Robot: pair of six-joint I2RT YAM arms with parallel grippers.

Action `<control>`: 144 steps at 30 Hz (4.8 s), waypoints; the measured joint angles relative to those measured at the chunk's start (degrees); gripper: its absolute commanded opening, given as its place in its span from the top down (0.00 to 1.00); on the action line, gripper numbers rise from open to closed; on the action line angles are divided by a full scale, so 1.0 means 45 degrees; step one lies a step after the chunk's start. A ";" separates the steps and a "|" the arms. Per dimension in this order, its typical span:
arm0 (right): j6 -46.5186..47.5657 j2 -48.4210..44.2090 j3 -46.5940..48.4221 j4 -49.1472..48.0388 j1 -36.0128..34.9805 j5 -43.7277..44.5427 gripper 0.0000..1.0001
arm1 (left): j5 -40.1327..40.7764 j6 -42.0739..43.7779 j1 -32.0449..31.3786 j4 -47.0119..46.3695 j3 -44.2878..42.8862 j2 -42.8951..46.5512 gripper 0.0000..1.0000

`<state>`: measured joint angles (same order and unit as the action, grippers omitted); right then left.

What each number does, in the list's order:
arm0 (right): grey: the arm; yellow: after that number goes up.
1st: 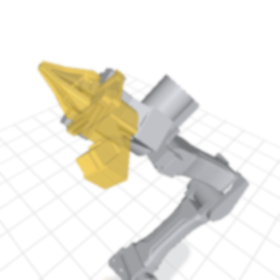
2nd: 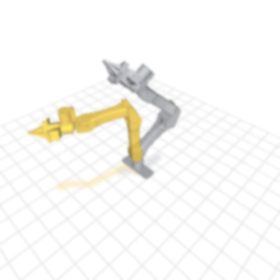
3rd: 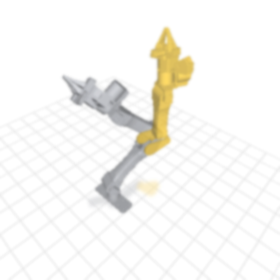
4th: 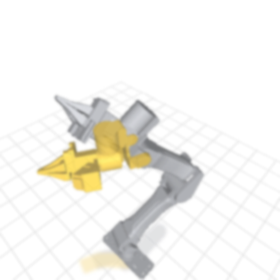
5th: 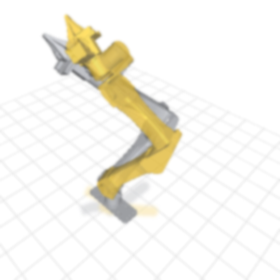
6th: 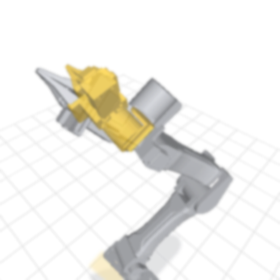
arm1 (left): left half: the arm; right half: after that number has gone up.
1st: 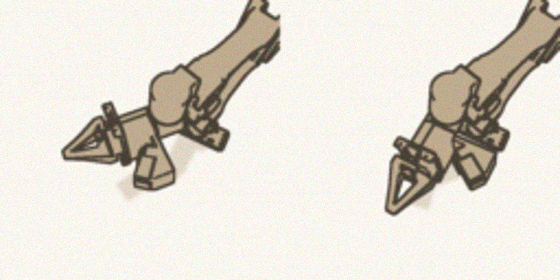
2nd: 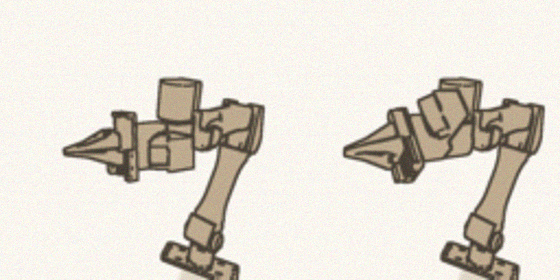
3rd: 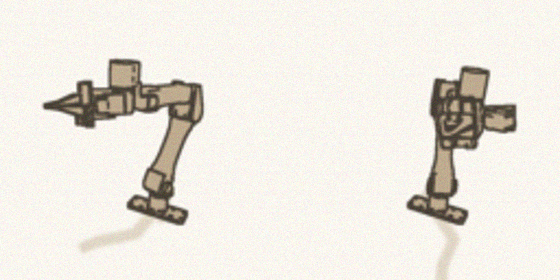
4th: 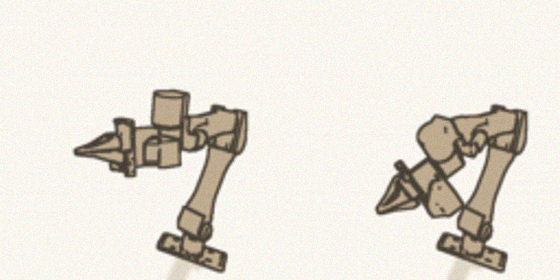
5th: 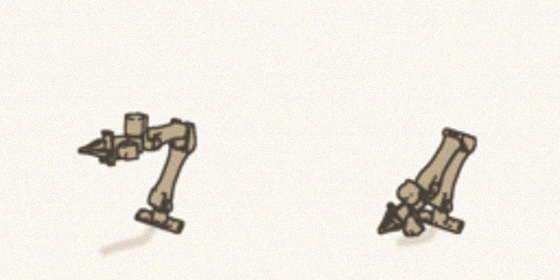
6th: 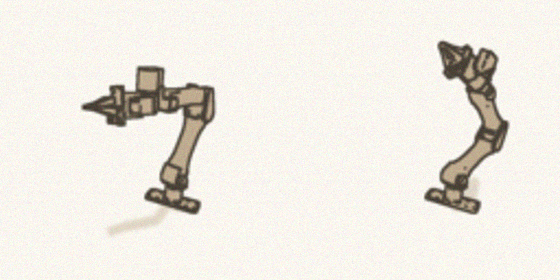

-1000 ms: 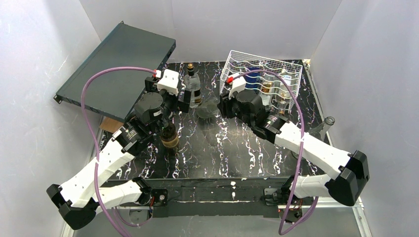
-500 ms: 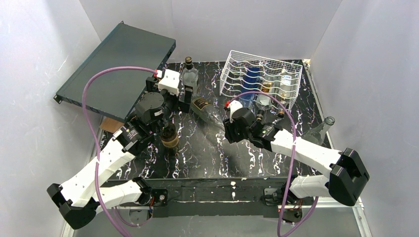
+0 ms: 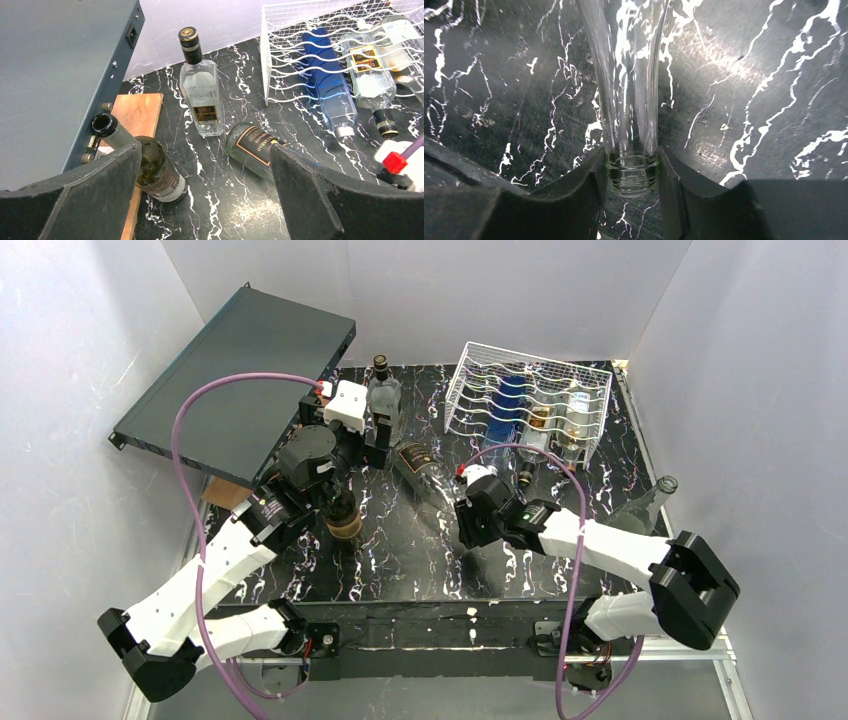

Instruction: Put the wine bottle on the wine rack

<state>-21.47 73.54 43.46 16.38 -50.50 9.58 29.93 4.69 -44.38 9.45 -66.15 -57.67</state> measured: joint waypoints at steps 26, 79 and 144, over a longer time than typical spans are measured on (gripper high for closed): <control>-0.0413 0.2021 0.0063 -0.0029 -0.0223 -0.0068 0.07 | -0.0083 -0.0044 -0.0097 0.0005 0.0000 -0.0228 0.01; -0.8544 0.7864 0.4318 -0.0729 -0.2414 0.9758 0.99 | -0.0034 0.0092 -0.0117 0.0005 -0.0005 -0.0238 0.01; -0.2050 0.6523 0.5202 -0.3381 -0.0044 0.7145 0.02 | -0.4197 -0.5260 -0.0121 0.7927 -0.5187 -0.2142 0.01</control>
<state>-30.70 102.89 66.87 1.17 -50.70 41.74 11.05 -18.98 -44.93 45.12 -89.49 -67.31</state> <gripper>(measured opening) 0.983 0.992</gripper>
